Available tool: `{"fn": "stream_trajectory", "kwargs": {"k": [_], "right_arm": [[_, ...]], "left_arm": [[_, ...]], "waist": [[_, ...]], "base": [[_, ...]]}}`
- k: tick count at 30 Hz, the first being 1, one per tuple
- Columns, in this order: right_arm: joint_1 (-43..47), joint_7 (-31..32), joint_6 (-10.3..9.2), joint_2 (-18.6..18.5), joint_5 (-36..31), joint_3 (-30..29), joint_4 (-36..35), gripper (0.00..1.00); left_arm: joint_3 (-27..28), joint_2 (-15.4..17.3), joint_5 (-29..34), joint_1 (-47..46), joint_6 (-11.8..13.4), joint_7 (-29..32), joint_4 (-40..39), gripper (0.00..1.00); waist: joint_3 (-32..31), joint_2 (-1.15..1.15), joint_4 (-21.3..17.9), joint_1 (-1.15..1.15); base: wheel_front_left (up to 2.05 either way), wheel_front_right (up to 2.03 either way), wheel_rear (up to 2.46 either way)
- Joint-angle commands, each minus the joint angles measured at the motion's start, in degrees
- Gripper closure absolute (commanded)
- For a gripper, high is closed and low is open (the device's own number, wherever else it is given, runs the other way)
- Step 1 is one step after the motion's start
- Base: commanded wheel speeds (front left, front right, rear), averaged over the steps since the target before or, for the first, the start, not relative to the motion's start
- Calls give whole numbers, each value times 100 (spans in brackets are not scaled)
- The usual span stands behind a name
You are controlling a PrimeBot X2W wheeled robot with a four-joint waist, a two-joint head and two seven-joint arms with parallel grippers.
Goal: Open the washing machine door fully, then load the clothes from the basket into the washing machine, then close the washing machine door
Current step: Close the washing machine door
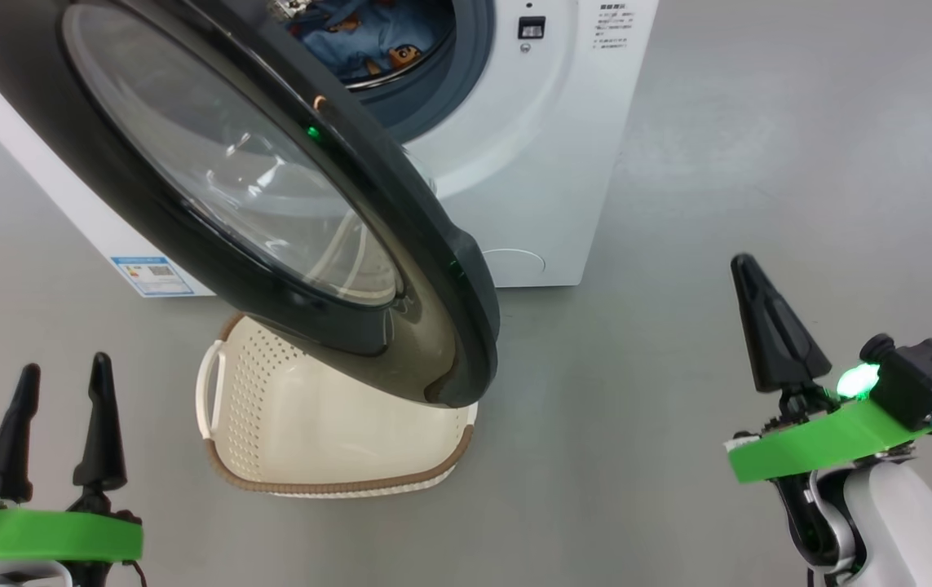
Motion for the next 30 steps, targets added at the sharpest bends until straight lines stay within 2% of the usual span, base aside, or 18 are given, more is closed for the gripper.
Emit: {"fn": "stream_trajectory", "kwargs": {"k": [1, 9, 15, 30], "right_arm": [[-174, -46, 31, 13, -9, 98, -279, 100], [-409, -46, 31, 108, -300, 218, -1640, 100], [-448, -46, 31, -44, -367, 874, -2376, 100], [-700, -46, 31, -737, 35, 2704, -1572, 100]], "left_arm": [[240, 143, 66, -67, 3, -37, -142, 0], [136, 73, 53, -107, 3, -37, -107, 0], [118, -27, 50, -90, 3, -37, -60, 0], [173, -187, 85, -41, 3, -37, 30, 0]], "waist": [[5, 0, 17, 0], [-28, 0, 248, 0], [-70, 0, 483, 0], [-176, 0, 1016, 0]], "base": [[0, 0, 0], [0, 0, 0], [0, 0, 0], [0, 0, 0]]}}
